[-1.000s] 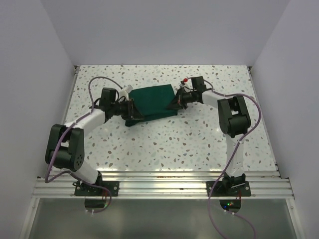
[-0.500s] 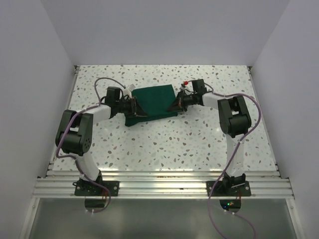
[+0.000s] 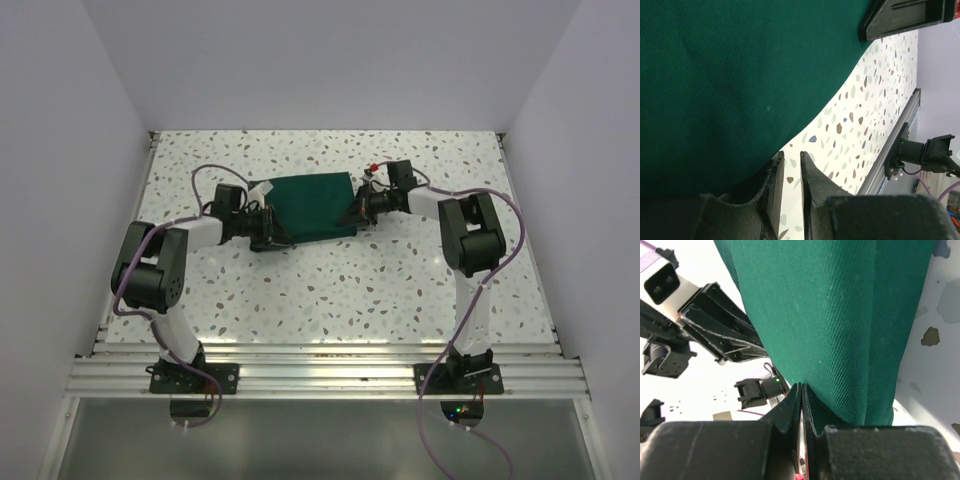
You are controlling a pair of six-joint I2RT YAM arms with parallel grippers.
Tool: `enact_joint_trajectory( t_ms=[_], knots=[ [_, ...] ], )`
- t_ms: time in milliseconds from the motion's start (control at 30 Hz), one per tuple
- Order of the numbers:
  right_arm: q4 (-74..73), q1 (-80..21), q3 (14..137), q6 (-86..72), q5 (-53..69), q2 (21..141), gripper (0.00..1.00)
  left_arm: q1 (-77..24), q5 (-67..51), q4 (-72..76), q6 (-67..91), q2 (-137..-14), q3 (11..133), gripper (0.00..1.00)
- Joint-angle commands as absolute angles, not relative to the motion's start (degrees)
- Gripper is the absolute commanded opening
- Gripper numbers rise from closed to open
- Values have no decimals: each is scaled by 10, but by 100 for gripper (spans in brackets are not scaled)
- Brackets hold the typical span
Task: Prepare the surgical pack
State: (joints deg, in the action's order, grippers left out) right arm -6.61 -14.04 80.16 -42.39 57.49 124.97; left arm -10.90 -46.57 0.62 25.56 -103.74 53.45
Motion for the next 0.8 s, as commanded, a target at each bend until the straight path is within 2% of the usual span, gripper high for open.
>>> enact_joint_trajectory(
  t_ms=[0,167,333,367,533,567,600,633,667,700,767],
  knots=[
    [-144,-131,837,-371,519,1228,4,-96,-412,-53,215,-994,546,24],
    [-264,-130,875,-329,473,1147,4,-96,-370,-123,216,-866,555,31],
    [-370,-131,845,-275,393,1061,10,-96,-310,-173,228,-755,547,34],
    [-379,-131,832,-260,384,1043,11,-96,-286,-187,235,-724,538,41],
    [-420,-131,719,-209,285,920,25,-95,-224,-210,257,-639,487,55],
    [-420,-130,684,-200,261,903,35,-94,-220,-216,266,-616,469,67],
    [-417,-131,667,-200,254,883,43,-93,-219,-220,272,-606,459,73],
    [-412,-131,649,-198,246,849,51,-93,-219,-223,279,-585,448,99],
    [-404,-131,631,-202,239,830,79,-93,-226,-222,291,-573,429,100],
    [-387,-131,597,-206,238,814,98,-93,-228,-220,299,-561,418,100],
    [-360,-131,564,-220,243,769,99,-93,-236,-210,316,-523,393,100]
  ],
)
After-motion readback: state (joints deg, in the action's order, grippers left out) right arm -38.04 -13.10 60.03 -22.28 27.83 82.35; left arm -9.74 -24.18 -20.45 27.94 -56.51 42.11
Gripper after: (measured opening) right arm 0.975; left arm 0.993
